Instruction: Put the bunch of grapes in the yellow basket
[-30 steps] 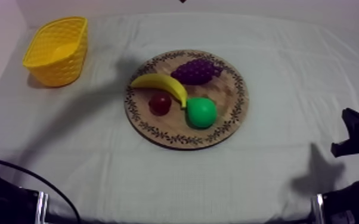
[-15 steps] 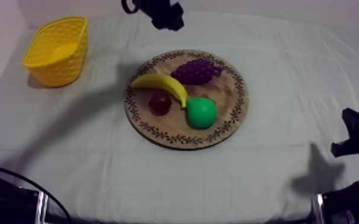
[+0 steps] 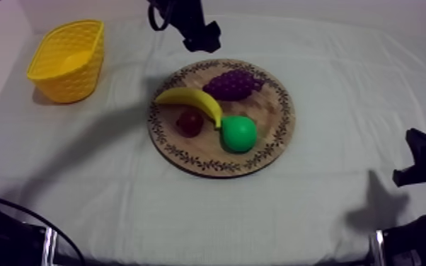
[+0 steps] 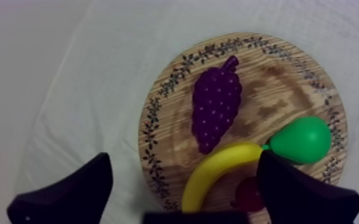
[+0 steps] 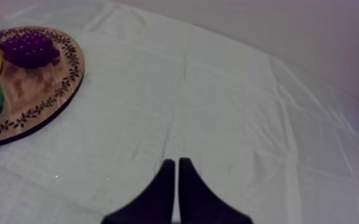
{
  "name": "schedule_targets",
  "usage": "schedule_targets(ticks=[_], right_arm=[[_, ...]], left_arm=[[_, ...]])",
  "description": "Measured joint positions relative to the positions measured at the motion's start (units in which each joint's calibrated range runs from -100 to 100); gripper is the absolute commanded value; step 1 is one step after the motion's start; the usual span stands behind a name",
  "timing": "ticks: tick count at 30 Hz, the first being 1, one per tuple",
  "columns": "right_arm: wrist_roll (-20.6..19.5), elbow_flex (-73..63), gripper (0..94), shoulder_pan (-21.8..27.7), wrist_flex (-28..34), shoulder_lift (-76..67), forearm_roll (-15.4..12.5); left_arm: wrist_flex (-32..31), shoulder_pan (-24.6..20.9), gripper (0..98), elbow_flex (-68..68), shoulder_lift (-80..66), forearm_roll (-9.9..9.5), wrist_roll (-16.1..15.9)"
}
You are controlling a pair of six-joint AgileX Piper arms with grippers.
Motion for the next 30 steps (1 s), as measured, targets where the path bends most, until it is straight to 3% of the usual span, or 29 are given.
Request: schedule_targets(ticks=[17, 30], right_arm=[[0.0, 0.0, 0.2, 0.0, 0.0, 0.0, 0.0], [0.0, 0.0, 0.2, 0.0, 0.0, 0.0, 0.0]], left_arm=[[-6.0, 0.5, 92.3, -4.4, 15.1, 0.44, -0.2], [-4.8, 0.6, 91.8, -15.3, 27.6, 0.49, -0.2]])
